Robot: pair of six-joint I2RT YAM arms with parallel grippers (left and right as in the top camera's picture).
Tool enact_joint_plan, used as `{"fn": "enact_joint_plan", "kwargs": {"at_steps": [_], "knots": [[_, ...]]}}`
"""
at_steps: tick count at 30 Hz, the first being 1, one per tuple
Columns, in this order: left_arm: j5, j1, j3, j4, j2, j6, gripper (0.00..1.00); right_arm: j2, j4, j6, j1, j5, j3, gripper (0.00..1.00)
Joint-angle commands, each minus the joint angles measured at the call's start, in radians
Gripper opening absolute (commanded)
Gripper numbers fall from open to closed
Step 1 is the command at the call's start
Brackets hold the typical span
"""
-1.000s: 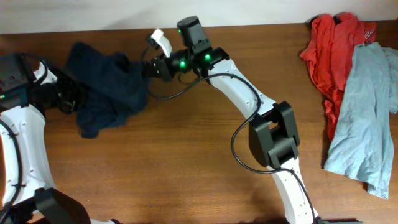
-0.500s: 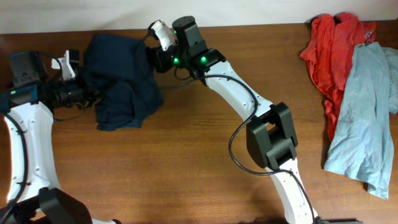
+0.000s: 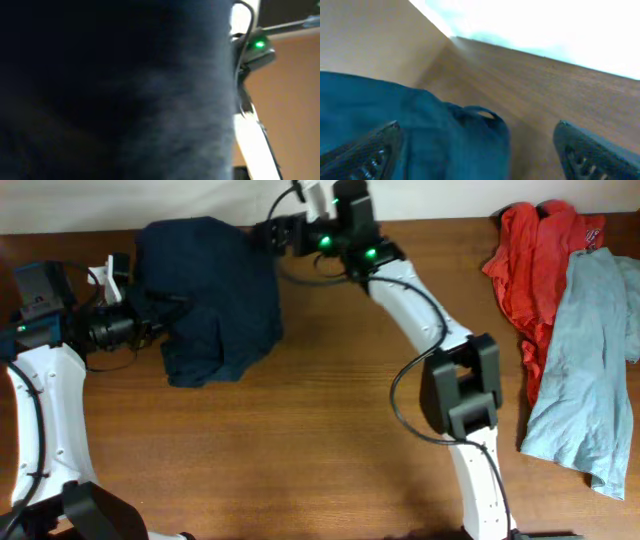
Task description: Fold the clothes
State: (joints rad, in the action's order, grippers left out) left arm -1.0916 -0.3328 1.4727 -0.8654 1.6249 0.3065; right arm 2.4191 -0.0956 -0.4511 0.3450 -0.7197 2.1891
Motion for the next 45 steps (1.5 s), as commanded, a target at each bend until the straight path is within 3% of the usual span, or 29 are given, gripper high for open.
{"fn": "enact_joint_plan", "kwargs": {"at_steps": [1,6,10,14,17,23,28,32,40,42,45], "knots": [[-0.125,-0.015,0.018,0.073,-0.032,0.042,0.01,-0.006,0.004,-0.145,-0.103,-0.217,0.056,0.98],[-0.124,-0.061,0.018,0.304,-0.032,0.236,0.01,-0.006,-0.101,-0.142,-0.203,-0.420,0.057,0.99],[-0.069,-0.108,0.018,0.573,-0.032,0.383,0.01,-0.006,-0.284,0.081,-0.237,-0.596,0.057,0.98],[0.051,-0.156,0.018,0.649,-0.032,0.404,0.01,-0.006,-0.505,0.309,-0.227,-0.615,0.057,0.98],[0.132,-0.178,0.016,0.649,-0.023,0.391,0.01,-0.006,-0.661,0.451,-0.214,-0.569,0.057,0.98],[0.229,-0.182,0.016,0.717,0.069,0.352,0.01,-0.021,-1.065,0.702,-0.175,-0.165,0.057,0.98],[0.245,-0.182,0.016,0.883,0.191,0.364,0.01,-0.030,-1.211,0.750,-0.146,0.092,0.057,0.98],[0.264,-0.182,0.016,1.033,0.296,0.385,0.01,-0.031,-1.257,0.751,-0.143,0.134,0.057,0.98],[0.291,-0.182,0.016,1.590,0.514,0.589,0.01,-0.031,-1.259,0.750,-0.142,0.134,0.057,0.99],[0.298,-0.182,0.016,1.637,0.555,0.624,0.01,-0.031,-1.259,0.750,-0.143,0.134,0.057,0.98],[0.272,-0.182,0.016,1.563,0.588,0.624,0.01,-0.031,-1.257,0.750,-0.143,0.134,0.057,0.99]]}}
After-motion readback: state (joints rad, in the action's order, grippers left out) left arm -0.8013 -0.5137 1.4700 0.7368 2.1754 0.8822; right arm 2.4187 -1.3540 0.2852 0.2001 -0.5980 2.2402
